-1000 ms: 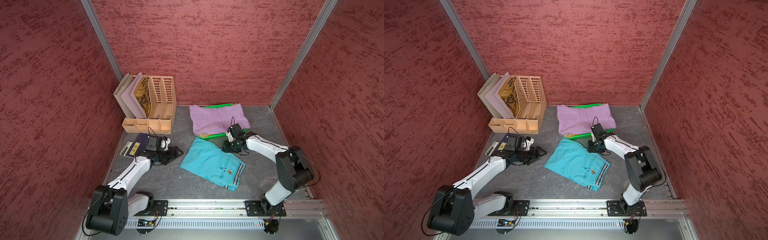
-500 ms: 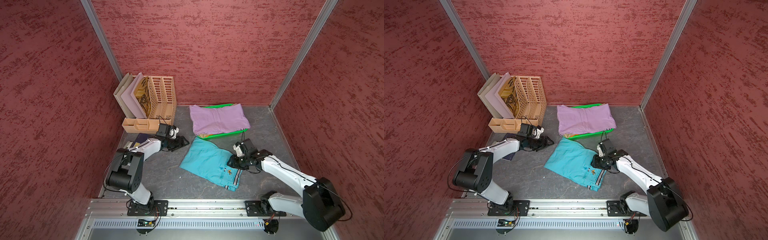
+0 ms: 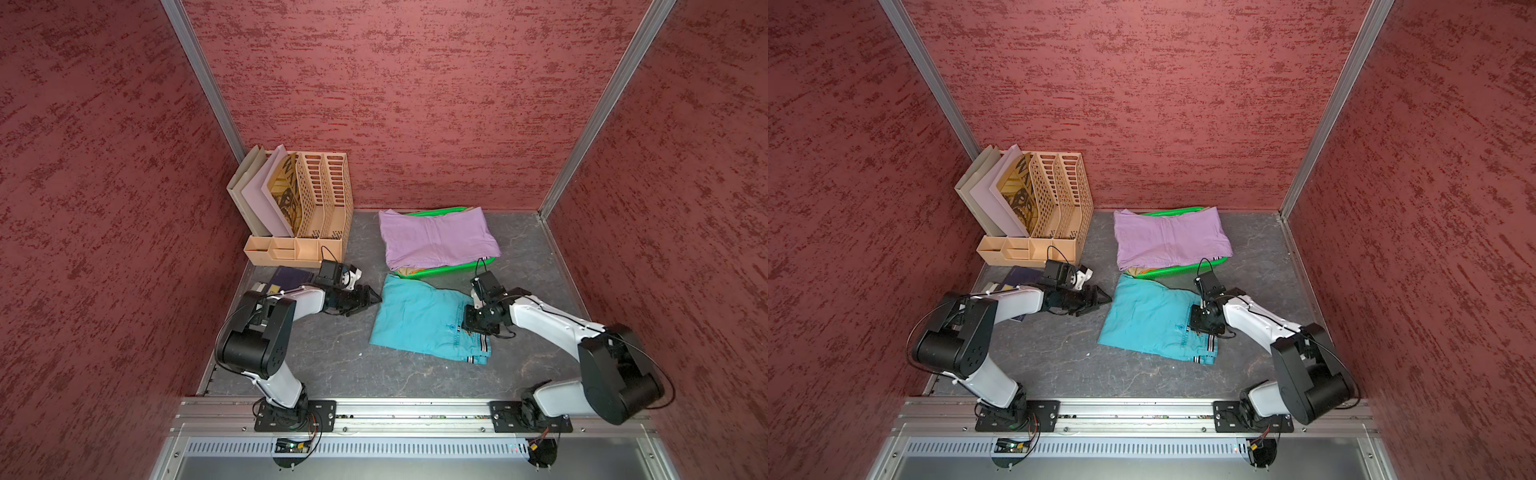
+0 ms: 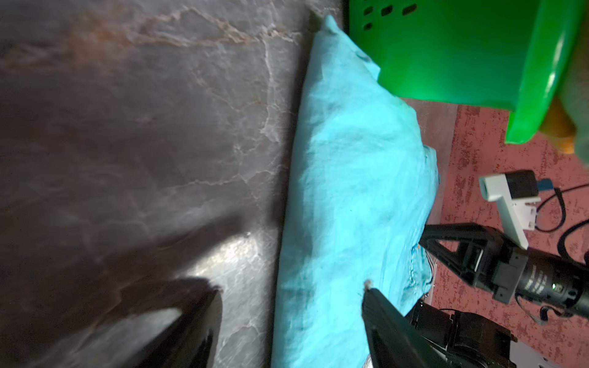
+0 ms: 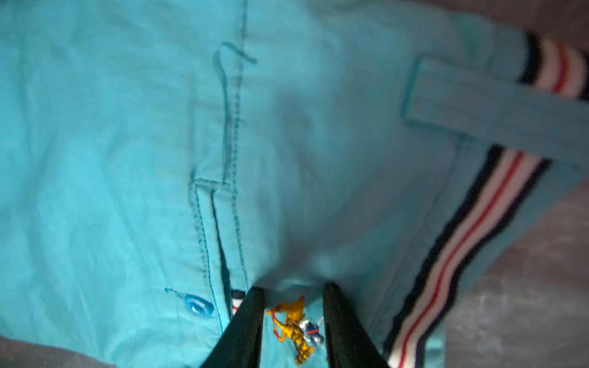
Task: Put the folded long pants in the basket
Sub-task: Pick up the long pant at the center of the board.
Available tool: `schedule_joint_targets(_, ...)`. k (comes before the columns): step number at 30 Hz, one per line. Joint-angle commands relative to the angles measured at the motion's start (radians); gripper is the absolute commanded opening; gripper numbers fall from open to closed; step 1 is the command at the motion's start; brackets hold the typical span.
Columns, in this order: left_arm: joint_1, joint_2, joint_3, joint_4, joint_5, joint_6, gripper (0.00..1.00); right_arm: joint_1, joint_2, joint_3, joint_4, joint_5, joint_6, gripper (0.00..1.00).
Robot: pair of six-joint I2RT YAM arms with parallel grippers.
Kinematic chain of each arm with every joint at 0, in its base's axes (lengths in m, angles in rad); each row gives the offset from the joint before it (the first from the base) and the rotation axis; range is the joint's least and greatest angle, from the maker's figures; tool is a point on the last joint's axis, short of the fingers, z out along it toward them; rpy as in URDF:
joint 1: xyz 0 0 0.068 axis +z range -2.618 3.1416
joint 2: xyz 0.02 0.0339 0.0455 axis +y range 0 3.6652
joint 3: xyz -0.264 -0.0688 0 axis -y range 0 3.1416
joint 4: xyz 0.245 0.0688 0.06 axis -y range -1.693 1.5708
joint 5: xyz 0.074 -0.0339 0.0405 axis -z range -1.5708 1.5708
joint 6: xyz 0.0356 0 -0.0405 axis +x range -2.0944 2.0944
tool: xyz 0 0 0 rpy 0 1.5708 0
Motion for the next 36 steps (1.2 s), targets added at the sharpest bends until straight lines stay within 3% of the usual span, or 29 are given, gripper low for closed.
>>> schedule_joint_targets(1, -0.043, 0.064, -0.062, 0.084, 0.057, -0.052, 0.73, -0.032, 0.067, 0.021, 0.032, 0.049, -0.054, 0.37)
schedule_joint_targets(5, -0.091, 0.139, -0.066, 0.175, 0.097, -0.11, 0.65, -0.032, 0.065, 0.013, 0.06, 0.007, -0.058, 0.38)
schedule_joint_targets(13, -0.094, 0.117, -0.05, 0.061, -0.034, -0.082, 0.44, -0.035, 0.016, 0.005, 0.038, -0.002, -0.07, 0.39)
schedule_joint_targets(20, -0.094, 0.093, -0.039, 0.024, -0.09, -0.093, 0.0, -0.04, -0.055, 0.012, 0.056, -0.059, -0.074, 0.43)
schedule_joint_targets(27, -0.081, -0.058, -0.029, -0.198, -0.295, -0.077, 0.0, -0.075, -0.166, 0.019, 0.014, -0.001, -0.055, 0.7)
schedule_joint_targets(31, -0.07, -0.085, -0.035, -0.227, -0.299, -0.086, 0.0, -0.098, -0.165, -0.006, -0.006, 0.015, -0.023, 0.76)
schedule_joint_targets(36, -0.07, -0.081, -0.038, -0.222, -0.293, -0.085, 0.0, -0.101, -0.082, -0.055, 0.08, -0.118, 0.001, 0.77)
